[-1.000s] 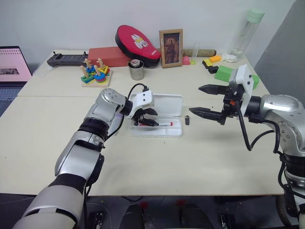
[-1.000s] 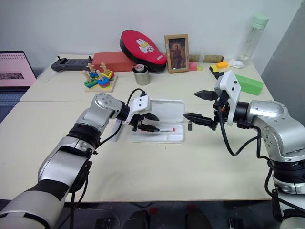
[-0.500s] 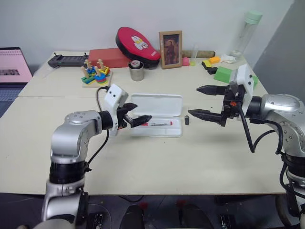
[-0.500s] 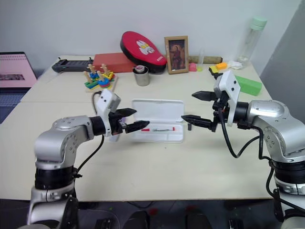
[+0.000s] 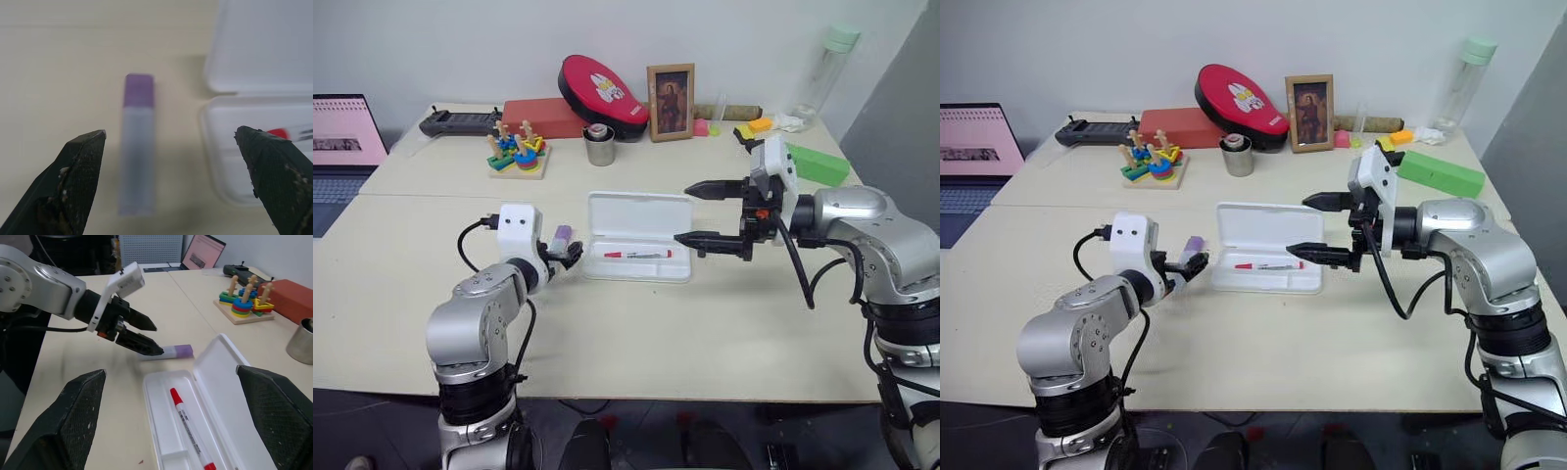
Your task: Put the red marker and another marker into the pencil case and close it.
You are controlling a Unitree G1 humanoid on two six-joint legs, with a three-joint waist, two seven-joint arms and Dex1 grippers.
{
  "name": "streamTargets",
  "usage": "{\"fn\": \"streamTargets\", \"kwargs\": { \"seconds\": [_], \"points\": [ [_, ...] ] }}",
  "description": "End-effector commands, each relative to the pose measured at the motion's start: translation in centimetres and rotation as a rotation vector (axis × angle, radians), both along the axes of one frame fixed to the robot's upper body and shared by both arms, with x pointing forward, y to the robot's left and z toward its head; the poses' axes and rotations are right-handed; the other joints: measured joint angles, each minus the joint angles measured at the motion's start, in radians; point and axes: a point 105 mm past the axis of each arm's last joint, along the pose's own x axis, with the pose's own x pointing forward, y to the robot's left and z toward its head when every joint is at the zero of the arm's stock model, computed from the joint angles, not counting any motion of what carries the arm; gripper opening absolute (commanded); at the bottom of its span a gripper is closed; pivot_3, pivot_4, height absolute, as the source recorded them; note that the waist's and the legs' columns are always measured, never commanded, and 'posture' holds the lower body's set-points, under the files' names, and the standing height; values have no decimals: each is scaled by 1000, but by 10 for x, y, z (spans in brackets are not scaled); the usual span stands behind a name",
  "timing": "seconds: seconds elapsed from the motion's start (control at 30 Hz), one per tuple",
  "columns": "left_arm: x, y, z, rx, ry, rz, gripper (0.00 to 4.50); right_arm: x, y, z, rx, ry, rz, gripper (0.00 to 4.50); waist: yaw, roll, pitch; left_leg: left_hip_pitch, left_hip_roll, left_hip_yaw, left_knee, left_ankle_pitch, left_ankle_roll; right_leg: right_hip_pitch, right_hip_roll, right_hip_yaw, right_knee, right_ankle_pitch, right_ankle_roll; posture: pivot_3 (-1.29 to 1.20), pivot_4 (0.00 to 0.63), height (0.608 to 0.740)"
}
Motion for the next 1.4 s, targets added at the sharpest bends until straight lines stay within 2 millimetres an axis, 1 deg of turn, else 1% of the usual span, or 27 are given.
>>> {"fn": "streamTargets", "kwargs": {
  "seconds": [0.03, 0.2, 0.3, 0.37, 0.4, 0.83, 0.9, 0.93, 0.97, 1.03, 1.1, 1.17, 1.2, 1.3, 1.4],
  "points": [
    [5, 5, 5, 40, -43, -6, 4495, -4, 2, 13, 5, -59, 18, 4500, 3, 0, 0, 0, 0, 0, 0, 0, 0, 0, 0, 0, 0, 0, 0, 0, 150, 740],
    [10, 5, -10, 42, 0, -34, 4495, -6, 2, 13, 8, -61, 13, 4500, 2, 0, 0, 0, 0, 0, 0, 0, 0, 0, -1, 0, 0, 0, 0, 0, 150, 740],
    [12, 5, -15, 41, 13, -42, 4495, -6, 2, 13, 9, -61, 9, 4500, -1, 0, 0, 0, 0, 0, 0, 0, 0, -1, -1, 0, 0, 0, 0, 0, 150, 740],
    [13, 7, -19, 45, 29, -35, 4147, -5, 1, 14, 10, -62, 4, 4500, -1, 0, 0, 0, 0, 0, 0, 0, 0, -1, -1, 0, 0, 0, 0, 0, 150, 740],
    [13, 8, -21, 48, 35, -34, 4098, -5, 1, 14, 10, -63, 2, 4500, -1, 0, 0, 0, 0, 0, 0, 0, 0, -1, -1, 0, 0, 0, 0, 0, 150, 740],
    [14, 7, -26, 36, 35, -44, 1534, -2, -2, 13, 11, -64, -12, 4500, 0, 0, 0, 0, 0, 0, 0, 0, 0, -1, -1, 0, 0, 0, 0, 0, 150, 740],
    [14, 9, -26, 26, 35, -34, 1198, -1, -3, 12, 11, -63, -13, 4500, 0, 0, 0, 0, 0, 0, 0, 0, 0, -1, -1, 0, 0, 0, 0, 0, 150, 740],
    [15, 9, -25, 24, 27, -31, 1193, -1, -3, 12, 10, -62, -14, 4500, 0, 0, 0, 0, 0, 0, 0, 0, 0, -1, -1, 0, 0, 0, 0, 0, 150, 740],
    [16, 10, -21, 24, 9, -32, 1193, -1, -4, 12, 9, -62, -15, 4500, 0, 0, 0, 0, 0, 0, 0, 0, 0, -1, -1, 0, 0, 0, 0, 0, 150, 740],
    [16, 8, -5, 58, -48, -94, 1192, -2, -8, 11, 2, -60, -21, 4500, 1, 0, 0, 0, 0, 0, 0, 0, 0, -1, -1, 0, 0, 0, 0, 0, 150, 740],
    [16, 9, 24, 90, -143, -183, 1192, -3, -15, 13, -5, -61, -26, 4500, 0, 0, 0, -1, 0, 0, 0, 0, 0, -1, -1, 0, 0, 0, 0, 0, 150, 740],
    [14, 14, 44, 102, -180, -264, 1192, -4, -19, 16, -7, -62, -21, 4500, 0, 0, 1, -1, 0, 1, -1, 0, 0, -2, -1, 0, 0, 0, 0, 0, 150, 740],
    [10, 12, 56, 133, -205, -363, 1192, -6, -21, 17, -14, -60, -13, 4500, 0, 0, 1, -2, 0, 1, -1, 0, 0, -3, -1, 0, 0, 0, 0, 0, 150, 740],
    [-3, 10, 75, 206, -191, -614, 1192, -10, -26, 16, -39, -60, 5, 4500, -2, 0, 1, -3, 0, 1, -1, 0, 0, -3, -1, 0, -1, 0, 0, 0, 150, 740],
    [-13, 8, 82, 252, -145, -777, 1192, -6, -30, 17, -40, -79, -19, 4500, -1, 1, 1, -2, -1, 2, -2, 0, 0, -3, -2, 0, -2, -1, -1, 0, 150, 740]
  ]
}}
